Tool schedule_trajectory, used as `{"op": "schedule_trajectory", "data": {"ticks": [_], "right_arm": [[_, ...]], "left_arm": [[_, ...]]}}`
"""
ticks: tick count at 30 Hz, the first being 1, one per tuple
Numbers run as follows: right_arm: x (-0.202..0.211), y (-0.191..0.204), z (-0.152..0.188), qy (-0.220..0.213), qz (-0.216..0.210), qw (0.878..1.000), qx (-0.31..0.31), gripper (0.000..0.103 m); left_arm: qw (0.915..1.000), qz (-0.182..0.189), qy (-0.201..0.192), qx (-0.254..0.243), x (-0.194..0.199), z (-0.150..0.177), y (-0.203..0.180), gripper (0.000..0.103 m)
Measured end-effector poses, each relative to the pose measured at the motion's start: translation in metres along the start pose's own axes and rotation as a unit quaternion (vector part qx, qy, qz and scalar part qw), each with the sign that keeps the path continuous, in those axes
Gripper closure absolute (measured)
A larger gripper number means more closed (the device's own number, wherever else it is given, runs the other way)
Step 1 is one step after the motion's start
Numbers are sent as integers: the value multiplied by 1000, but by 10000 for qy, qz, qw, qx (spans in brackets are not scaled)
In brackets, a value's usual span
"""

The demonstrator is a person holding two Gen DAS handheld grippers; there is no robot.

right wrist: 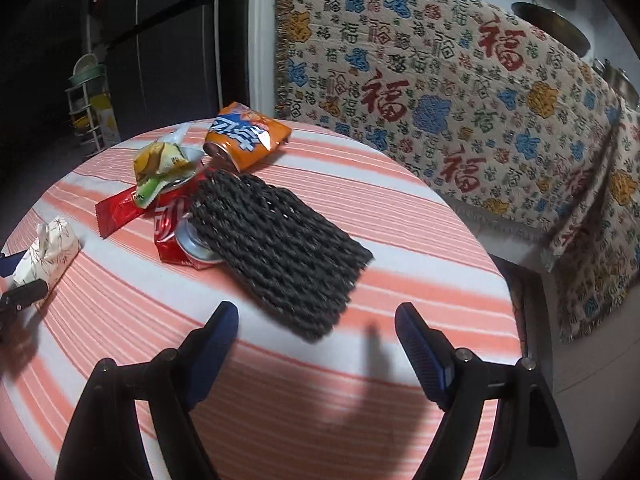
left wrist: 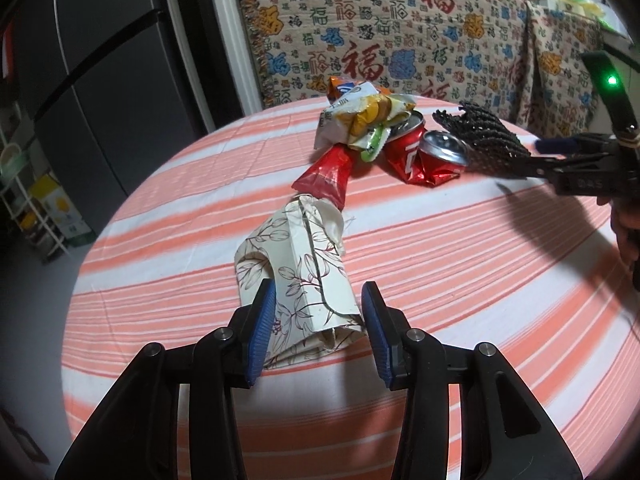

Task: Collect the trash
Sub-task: 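Grasp the floral paper bag with left tool while right tool grasps black mesh net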

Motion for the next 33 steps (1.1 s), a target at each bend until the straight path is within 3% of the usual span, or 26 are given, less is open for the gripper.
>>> {"op": "schedule_trajectory", "data": {"ticks": [1, 2, 3, 6, 10, 13, 14, 15, 17, 20, 26, 30, 33], "right_arm": [[-3, 3, -1, 39, -92, 10000, 0, 50], [-8, 6, 0, 155, -253, 9996, -19, 80], [-12, 9, 2, 303, -386, 9988, -46, 91], [-8, 20, 8, 459, -490, 9977, -101, 91], [20, 44, 25, 787, -989, 9914, -332, 91], [39, 66, 45, 955, -1464, 9832, -521, 85], [43, 76, 52, 1028, -1670, 9790, -559, 73], [46, 83, 56, 1064, -1852, 9754, -548, 52], [54, 97, 59, 1036, -2250, 9678, -448, 40], [71, 102, 55, 833, -2371, 9679, 0, 40], [86, 95, 34, 42, -1829, 9806, 709, 31], [60, 106, 25, -5, -1773, 9797, 937, 31], [40, 115, 32, 258, -1742, 9781, 1109, 31]], "left_arm": [[10000, 31, 2, 36, 0, 0, 1, 58], [10000, 60, 9, 73, 0, 0, 3, 56], [9999, 88, 33, 116, -1, 0, 5, 55], [9996, 156, 61, 248, -2, 0, 7, 54], [9997, 99, 85, 224, -2, 1, 5, 53], [9996, 64, 138, 231, -2, 3, 6, 48], [9995, 62, 179, 256, -2, 5, 8, 45], [9992, 81, 265, 299, -4, 8, 10, 41], [9982, 171, 409, 407, -6, 12, 16, 36], [9958, 352, 597, 601, -9, 19, 22, 34], [9966, 288, 577, 515, -7, 19, 21, 34], [9966, 277, 577, 509, -8, 18, 19, 33], [9966, 313, 596, 466, -8, 18, 18, 32]]}}
Point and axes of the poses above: each gripper's, at about its wrist camera, not at the fingertips, and x roughly against the way its jaws point, y to its left, z to its underside, the point moved 7 cm from there along -x, roughly the way its jaws point, and after that the axes turned 2 degrees about x, right-handed, at the moved point
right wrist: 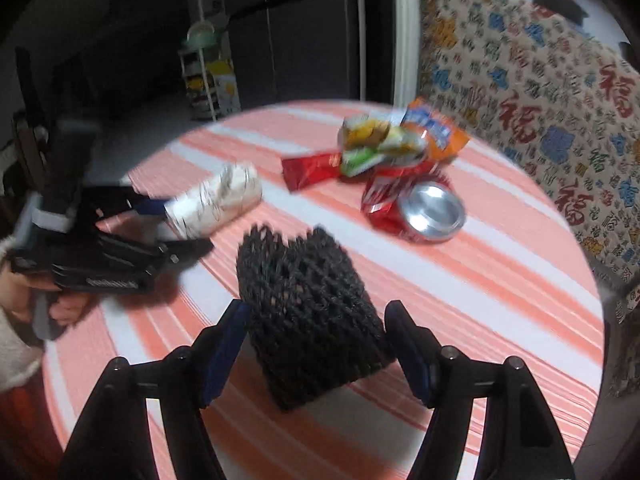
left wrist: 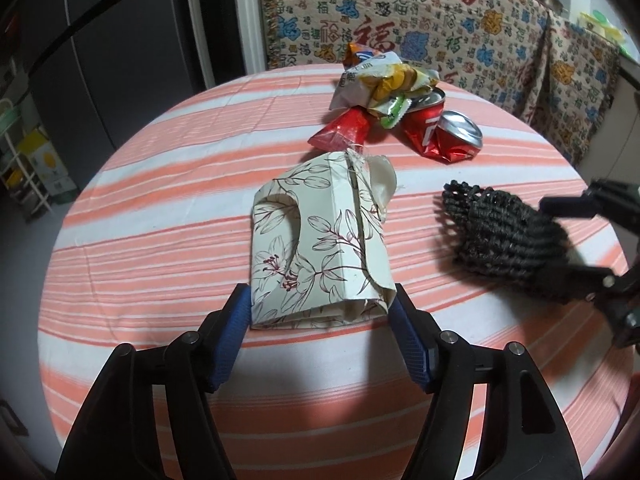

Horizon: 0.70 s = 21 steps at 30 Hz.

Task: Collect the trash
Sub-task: 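Grasp the floral paper bag with left tool while right tool grasps black mesh net, then carry both items over the blue wastebasket and open both tools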

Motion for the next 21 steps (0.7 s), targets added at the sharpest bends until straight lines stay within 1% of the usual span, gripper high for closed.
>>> {"op": "schedule_trajectory", "data": {"ticks": [1, 5, 7, 8, 9, 10, 11, 12, 13, 14, 16, 17, 21], "right_arm": [[-2, 0, 4, 80, -53, 9999, -49, 31], [-2, 4, 10, 114, -326, 9992, -217, 31], [-5, 6, 10, 143, -163, 9996, -192, 36], [-8, 6, 9, 130, -65, 9996, -233, 40], [-10, 6, 9, 101, 36, 9996, -267, 55], [-11, 4, 8, 97, 202, 9993, -293, 66], [-12, -1, 7, 130, 433, 9984, -338, 84], [-11, -6, 7, 129, 462, 9977, -487, 93], [-11, -10, 6, 93, 315, 9970, -699, 93], [-9, -15, 6, 48, 307, 9954, -905, 93], [-4, -20, 8, -3, 356, 9935, -1082, 93], [-1, -22, 9, -47, 361, 9922, -1193, 93], [13, -30, 9, -216, 377, 9885, -1449, 93]], "left_arm": [[10000, 15, 3, -16, 0, 0, 0, 32], [10000, 36, -7, -18, 0, 0, 0, 32], [10000, 31, -13, -5, 0, -1, 0, 32], [10000, 28, -16, 4, 0, -1, -1, 32], [10000, 29, -27, 11, 0, -2, -1, 32], [10000, 35, -44, 15, 0, -3, -1, 32], [10000, 50, -82, 14, 2, -4, -2, 32], [9999, 64, -114, 9, 2, -5, -3, 32], [9998, 87, -172, -2, 4, -7, -4, 32], [9997, 111, -223, -21, 5, -9, -5, 32], [9992, 137, -370, -92, 10, -14, -9, 33], [9989, 131, -431, -126, 12, -15, -10, 35], [9983, 122, -545, -190, 14, -19, -13, 37]]}}
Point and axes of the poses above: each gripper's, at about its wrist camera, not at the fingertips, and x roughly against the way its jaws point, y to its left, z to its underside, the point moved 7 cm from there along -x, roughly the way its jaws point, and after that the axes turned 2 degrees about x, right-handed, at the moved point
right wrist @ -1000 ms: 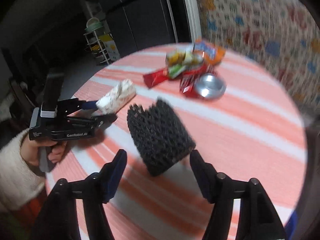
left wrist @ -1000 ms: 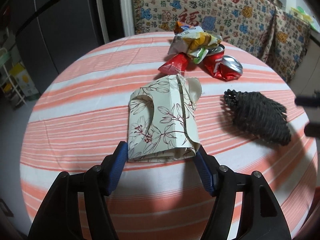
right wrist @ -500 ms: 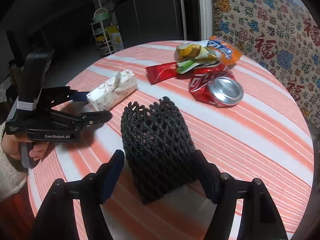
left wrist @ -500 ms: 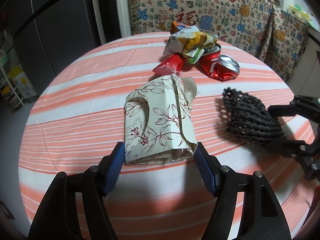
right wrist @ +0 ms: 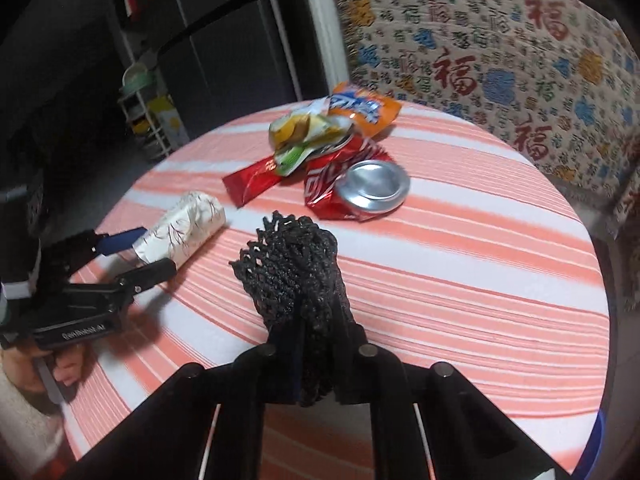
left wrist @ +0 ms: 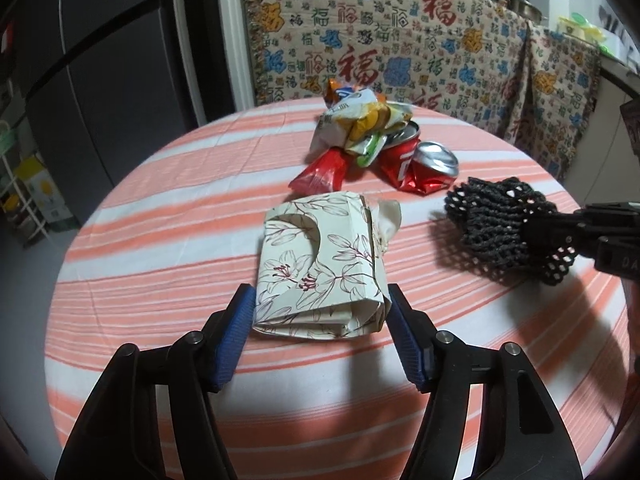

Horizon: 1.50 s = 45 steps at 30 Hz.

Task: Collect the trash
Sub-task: 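Carry both items over the blue wastebasket and open both tools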

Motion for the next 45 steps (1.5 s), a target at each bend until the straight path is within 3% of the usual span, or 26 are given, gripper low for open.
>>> {"op": "schedule_trajectory", "data": {"ticks": [11, 20, 26, 36, 45], "right_arm": [[33, -42, 10, -53, 311, 9981, -532, 93], [76, -77, 28, -257, 522, 9950, -809, 93], [115, -122, 56, -381, 861, 9884, -1192, 93], [200, -231, 143, -502, 1840, 9547, -2284, 93], [232, -288, 202, -418, 2295, 9275, -2922, 93]], "left_arm": [[9987, 466, -30, 206, 8, -5, -22, 38], [9951, 924, -70, -340, 20, -15, -102, 38], [9893, 1376, 15, -478, 25, -23, -172, 38], [9689, 2180, 141, -1161, 40, -22, -321, 38], [9506, 2712, 458, -1439, 35, -5, -429, 37]]}}
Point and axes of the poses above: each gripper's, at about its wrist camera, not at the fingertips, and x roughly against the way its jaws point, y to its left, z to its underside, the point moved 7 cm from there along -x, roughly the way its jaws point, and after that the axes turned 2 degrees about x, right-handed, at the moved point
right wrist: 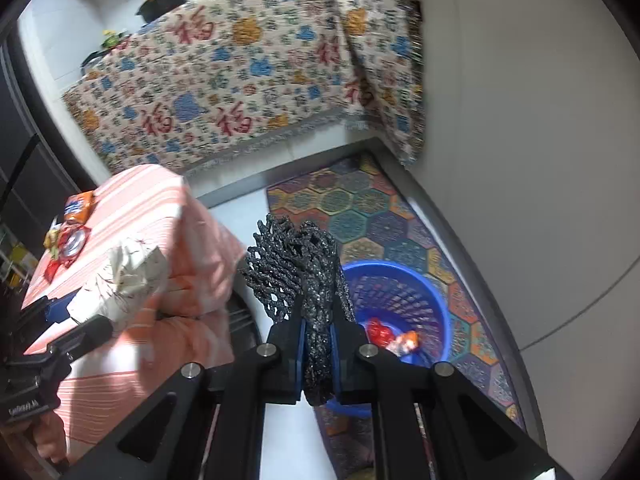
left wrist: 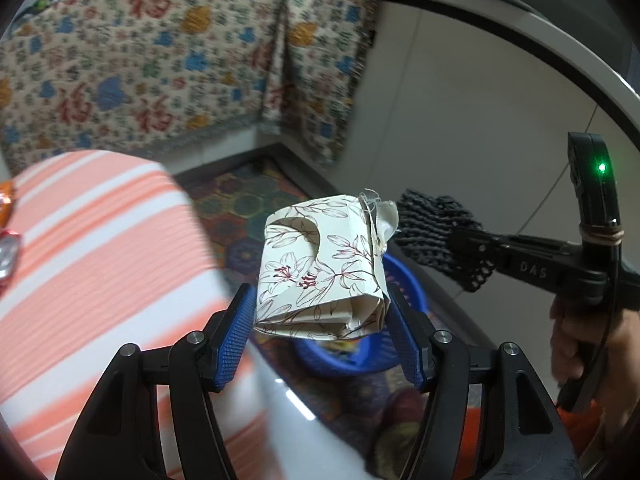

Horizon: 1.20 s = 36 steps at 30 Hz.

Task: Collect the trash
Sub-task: 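Carry both items over the blue wastebasket and open both tools, then return both tools to the table above the red can and wrappers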

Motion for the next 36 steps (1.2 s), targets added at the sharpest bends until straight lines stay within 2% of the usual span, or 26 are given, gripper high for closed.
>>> {"op": "schedule_trajectory", "data": {"ticks": [5, 11, 26, 30, 32, 36], "right_arm": [[-7, -32, 0, 19, 137, 9994, -322, 92], [-16, -62, -4, 71, 207, 9977, -637, 90], [-49, -88, -10, 259, 273, 9944, -984, 89], [-51, -90, -13, 220, 264, 9934, -1099, 64], [-52, -90, -14, 198, 238, 9932, -1120, 62], [-51, -90, -16, 172, 262, 9932, -1118, 60]], "left_arm": [[9998, 109, 145, -65, -39, -3, -25, 37], [9996, 114, 252, -111, -73, -3, -38, 37], [9989, 81, 423, -167, -121, 1, -45, 36], [9987, 101, 467, -199, -132, 1, -47, 34], [9985, 98, 474, -244, -138, 0, -48, 34], [9985, 38, 476, -284, -142, 0, -49, 22]]}}
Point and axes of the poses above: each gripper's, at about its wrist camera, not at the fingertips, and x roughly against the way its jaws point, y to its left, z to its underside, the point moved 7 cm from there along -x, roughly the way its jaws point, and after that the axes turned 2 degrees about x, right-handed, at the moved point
